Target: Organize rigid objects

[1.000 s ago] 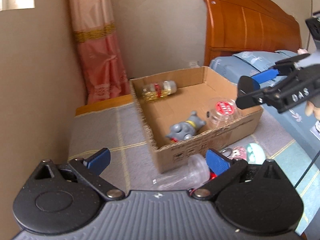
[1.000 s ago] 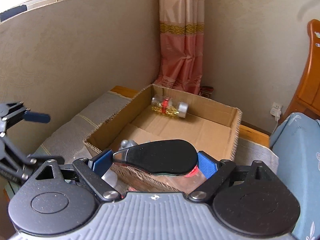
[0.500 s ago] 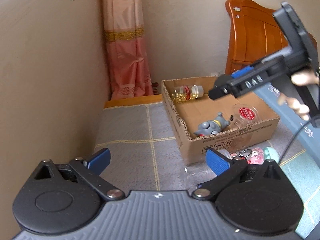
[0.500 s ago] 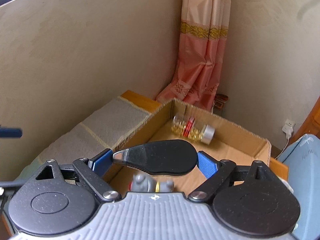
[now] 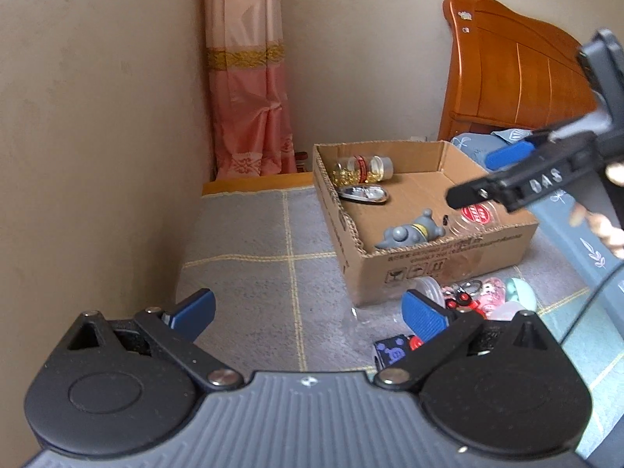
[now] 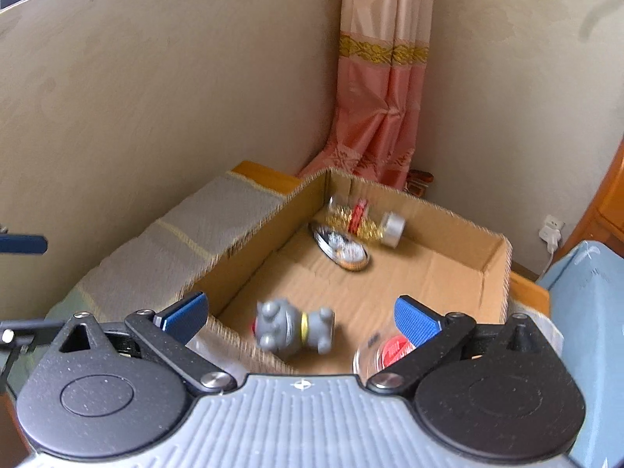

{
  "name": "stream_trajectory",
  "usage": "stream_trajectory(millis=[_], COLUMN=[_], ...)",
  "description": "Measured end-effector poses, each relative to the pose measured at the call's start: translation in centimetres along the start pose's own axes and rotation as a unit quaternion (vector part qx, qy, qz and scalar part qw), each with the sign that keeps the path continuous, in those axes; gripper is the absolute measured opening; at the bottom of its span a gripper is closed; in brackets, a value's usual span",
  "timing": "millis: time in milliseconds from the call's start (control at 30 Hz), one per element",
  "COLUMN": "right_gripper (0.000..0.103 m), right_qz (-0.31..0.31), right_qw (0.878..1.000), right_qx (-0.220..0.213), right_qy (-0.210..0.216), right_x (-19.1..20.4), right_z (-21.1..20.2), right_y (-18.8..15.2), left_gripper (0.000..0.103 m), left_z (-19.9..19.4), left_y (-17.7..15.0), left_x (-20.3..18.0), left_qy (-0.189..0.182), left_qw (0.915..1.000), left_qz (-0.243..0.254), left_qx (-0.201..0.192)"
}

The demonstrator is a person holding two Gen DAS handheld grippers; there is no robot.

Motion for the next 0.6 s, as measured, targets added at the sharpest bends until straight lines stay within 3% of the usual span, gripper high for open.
stream_trajectory(millis=[600], right_gripper=[0.103], right_qz=[-0.02], right_qw=[0.992], right_qx=[0.084], right_qy=[-0.087], right_x=[1.7], right_z=[0.7], right_y=[-10.2], left_gripper=[0.101], left_z=[0.3], left_y=[-2.6], left_x=[-1.9], left_qy=[-0.008], left_qw=[0.9993], left_qz=[-0.018], left_qx=[0.032])
Point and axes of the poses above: each gripper's, at about its wrist camera, not at the fingertips, and z roughly the way its jaws point, x to its left, y to its top, the point moved 2 cm from there along z, roughly the way its jaws point, and after that the axes turned 11 degrees about -y, right-handed, at the moved point
